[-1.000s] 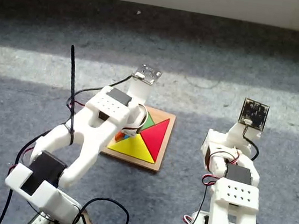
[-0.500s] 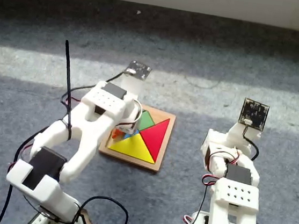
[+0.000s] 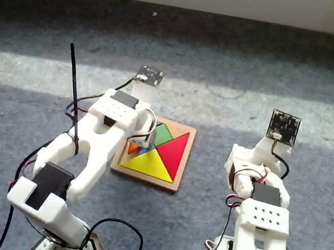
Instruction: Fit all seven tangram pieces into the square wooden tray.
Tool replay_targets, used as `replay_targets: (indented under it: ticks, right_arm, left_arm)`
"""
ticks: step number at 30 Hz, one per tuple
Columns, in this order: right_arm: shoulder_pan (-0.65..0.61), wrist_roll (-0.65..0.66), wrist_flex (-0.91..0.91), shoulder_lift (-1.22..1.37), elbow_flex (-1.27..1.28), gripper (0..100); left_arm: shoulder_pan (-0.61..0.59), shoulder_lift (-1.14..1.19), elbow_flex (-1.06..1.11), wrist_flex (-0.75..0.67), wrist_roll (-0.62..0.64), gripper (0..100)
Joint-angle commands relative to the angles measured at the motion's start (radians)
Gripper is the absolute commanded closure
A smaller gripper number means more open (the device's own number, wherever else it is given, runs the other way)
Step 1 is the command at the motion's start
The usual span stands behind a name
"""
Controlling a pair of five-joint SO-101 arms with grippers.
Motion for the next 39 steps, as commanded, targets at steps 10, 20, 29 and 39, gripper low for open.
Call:
replay_targets:
  ticks: [10,20,29,39]
  right_arm:
    - [-0.010,0.011,-0.027,-0.019,-0.005,95.9]
    - [-0.010,0.011,-0.027,-0.019,-0.005,95.9]
    - [-0.010,0.011,-0.027,-0.019,-0.004,95.9]
    - [-0.010,0.011,-0.027,-0.019,-0.004,95.9]
  left_arm:
    - [-0.008,-0.286,0.131,-0.063,0.000,80]
    - [-0.004,-0.090,0.061,-0.132,-0.040,80]
    - [-0.004,0.061,-0.104,0.003,-0.044,87]
    - [-0.013,0.038,-0.127,0.054,-0.046,92]
